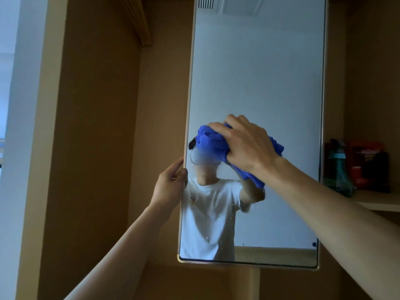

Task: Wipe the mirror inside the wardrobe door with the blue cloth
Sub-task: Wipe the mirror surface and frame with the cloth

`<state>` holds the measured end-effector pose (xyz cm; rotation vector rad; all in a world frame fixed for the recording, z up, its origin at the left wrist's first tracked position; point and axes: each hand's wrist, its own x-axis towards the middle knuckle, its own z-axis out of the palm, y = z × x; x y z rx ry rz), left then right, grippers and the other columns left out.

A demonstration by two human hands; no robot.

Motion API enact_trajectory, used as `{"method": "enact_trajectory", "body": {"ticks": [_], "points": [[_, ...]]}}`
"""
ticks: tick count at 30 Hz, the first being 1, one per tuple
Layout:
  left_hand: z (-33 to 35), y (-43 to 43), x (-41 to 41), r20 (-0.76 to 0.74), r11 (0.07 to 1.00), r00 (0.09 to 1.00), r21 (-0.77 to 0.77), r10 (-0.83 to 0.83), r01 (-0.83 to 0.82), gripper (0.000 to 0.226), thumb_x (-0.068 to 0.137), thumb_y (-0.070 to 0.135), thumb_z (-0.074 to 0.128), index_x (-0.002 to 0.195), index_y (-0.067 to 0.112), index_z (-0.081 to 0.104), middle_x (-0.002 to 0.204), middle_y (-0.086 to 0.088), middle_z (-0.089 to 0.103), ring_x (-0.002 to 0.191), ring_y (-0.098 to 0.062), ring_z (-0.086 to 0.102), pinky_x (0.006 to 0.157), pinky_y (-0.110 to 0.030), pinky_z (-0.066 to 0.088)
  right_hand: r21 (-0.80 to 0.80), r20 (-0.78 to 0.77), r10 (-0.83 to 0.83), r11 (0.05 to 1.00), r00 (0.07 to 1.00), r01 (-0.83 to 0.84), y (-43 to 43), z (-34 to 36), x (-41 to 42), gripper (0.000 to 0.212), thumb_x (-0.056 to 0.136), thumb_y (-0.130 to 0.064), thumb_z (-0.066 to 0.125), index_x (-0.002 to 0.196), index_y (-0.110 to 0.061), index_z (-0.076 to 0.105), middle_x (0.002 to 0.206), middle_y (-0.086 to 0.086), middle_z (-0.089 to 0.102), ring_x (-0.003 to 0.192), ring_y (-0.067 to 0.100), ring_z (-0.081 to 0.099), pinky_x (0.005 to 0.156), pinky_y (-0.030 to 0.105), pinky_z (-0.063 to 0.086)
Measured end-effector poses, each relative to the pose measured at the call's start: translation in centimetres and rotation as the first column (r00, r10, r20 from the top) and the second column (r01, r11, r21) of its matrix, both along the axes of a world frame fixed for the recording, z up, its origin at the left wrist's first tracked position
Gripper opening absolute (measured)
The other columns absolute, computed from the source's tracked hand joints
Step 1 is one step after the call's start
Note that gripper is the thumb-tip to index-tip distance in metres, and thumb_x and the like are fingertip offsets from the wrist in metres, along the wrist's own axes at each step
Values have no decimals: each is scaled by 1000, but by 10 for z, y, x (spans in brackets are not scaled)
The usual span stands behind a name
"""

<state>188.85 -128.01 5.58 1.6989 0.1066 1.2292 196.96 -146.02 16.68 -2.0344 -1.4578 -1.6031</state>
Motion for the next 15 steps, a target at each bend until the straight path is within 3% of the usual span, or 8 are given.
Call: {"method": "enact_trajectory", "body": {"ticks": [4, 9, 13, 15], "points": [[-2, -4, -1, 4, 1000, 1000, 7, 30, -30, 41, 105, 12, 45, 139, 29, 60, 74, -5, 57, 72, -24, 50, 72, -36, 43, 47, -4, -2, 999, 1000, 2, -12, 16, 4, 45, 86, -19, 58, 130, -29, 53, 107, 1, 53, 95, 26, 51, 63, 38, 48], [-1, -9, -1, 22, 999, 999, 9, 40, -40, 44, 102, 9, 44, 131, 35, 65, 72, -6, 54, 70, -24, 48, 71, -36, 41, 24, 22, 8, 1000, 1000, -9, -18, 10, 9, 52, 82, -16, 60, 132, -29, 52, 107, 0, 54, 94, 26, 51, 60, 35, 37], [4, -22, -4, 29, 998, 998, -26, 51, -50, 60, 102, 11, 45, 92, 66, 67, 73, -6, 61, 71, -25, 54, 69, -40, 45, -31, 55, 11, 999, 998, -9, -21, -4, 13, 52, 81, -21, 60, 132, -27, 53, 105, 0, 54, 90, 26, 52, 62, 34, 33], [6, -23, -5, 30, 997, 998, -47, 63, -62, 57, 103, 13, 45, 92, 63, 69, 74, -4, 65, 70, -24, 58, 68, -40, 47, -61, 54, 14, 998, 998, -11, -23, -14, 14, 51, 81, -27, 61, 132, -28, 54, 106, -1, 55, 91, 26, 52, 63, 33, 34]]}}
